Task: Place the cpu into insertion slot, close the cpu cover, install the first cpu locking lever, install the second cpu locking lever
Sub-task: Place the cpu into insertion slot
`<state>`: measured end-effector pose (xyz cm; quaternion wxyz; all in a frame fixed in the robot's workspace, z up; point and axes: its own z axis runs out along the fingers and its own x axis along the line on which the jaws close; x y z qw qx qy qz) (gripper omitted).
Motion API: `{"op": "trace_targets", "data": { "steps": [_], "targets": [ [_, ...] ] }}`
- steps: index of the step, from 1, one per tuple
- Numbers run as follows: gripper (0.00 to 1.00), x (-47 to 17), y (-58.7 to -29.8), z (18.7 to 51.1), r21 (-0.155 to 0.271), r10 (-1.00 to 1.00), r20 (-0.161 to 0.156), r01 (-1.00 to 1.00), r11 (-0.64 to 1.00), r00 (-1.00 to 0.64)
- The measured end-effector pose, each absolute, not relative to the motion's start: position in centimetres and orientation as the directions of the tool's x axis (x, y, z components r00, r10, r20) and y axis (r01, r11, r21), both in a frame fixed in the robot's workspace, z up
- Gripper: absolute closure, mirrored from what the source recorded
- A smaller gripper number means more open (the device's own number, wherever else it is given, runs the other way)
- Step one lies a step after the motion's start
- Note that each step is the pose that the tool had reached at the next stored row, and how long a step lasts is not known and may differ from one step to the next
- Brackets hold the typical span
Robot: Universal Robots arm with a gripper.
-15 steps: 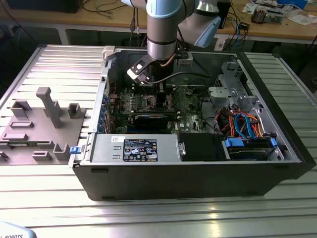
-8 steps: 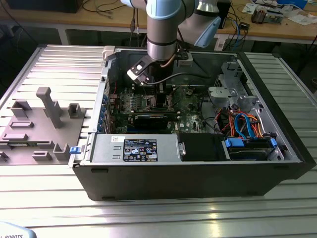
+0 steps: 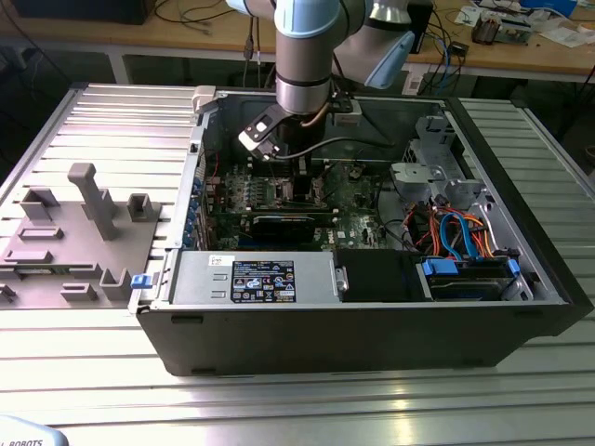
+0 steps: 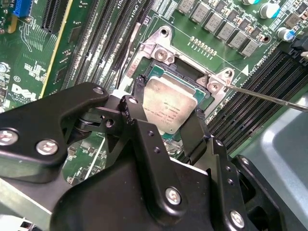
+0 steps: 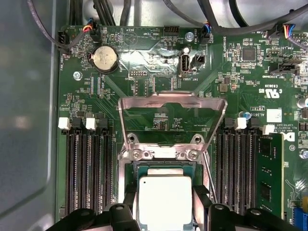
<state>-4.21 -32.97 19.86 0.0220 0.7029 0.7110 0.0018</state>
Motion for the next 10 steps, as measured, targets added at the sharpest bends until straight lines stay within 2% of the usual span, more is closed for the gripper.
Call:
{"op": "trace_targets", "data": {
  "steps": [10],
  "targets": [
    [0.45,-4.25,-32.88,19.78,0.033,1.000,-0.030,0.999,0.012,-0.011]
  ]
}}
